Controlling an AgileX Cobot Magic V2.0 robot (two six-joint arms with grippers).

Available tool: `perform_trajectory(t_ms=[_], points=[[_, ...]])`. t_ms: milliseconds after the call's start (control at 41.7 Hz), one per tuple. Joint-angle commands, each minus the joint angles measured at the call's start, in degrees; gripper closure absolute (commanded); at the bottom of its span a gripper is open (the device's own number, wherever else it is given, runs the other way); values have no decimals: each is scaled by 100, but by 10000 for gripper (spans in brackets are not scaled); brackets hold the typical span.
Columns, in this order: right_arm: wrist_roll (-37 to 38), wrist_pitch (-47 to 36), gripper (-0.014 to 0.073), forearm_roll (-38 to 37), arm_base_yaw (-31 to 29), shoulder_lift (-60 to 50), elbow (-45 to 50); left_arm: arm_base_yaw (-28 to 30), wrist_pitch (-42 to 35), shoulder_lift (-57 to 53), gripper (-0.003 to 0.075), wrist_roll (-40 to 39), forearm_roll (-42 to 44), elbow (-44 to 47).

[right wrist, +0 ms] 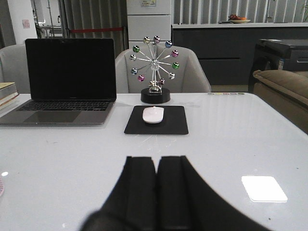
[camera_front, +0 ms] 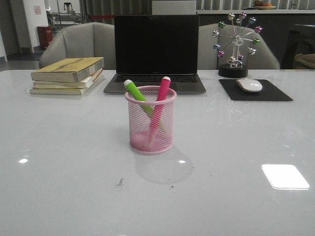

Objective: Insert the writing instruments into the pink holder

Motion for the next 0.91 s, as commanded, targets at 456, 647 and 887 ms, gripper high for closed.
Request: perform_trajectory(t_ms=[456,647,887], points=[[3,-569,536,-218,307,-113,-35,6,-509,-108,623,-52,-63,19],[3,-569,536,-218,307,-113,-35,6,-509,-108,623,-52,-63,19],[3,-569,536,-218,307,-113,-35,6,-509,-108,623,-52,-63,19]])
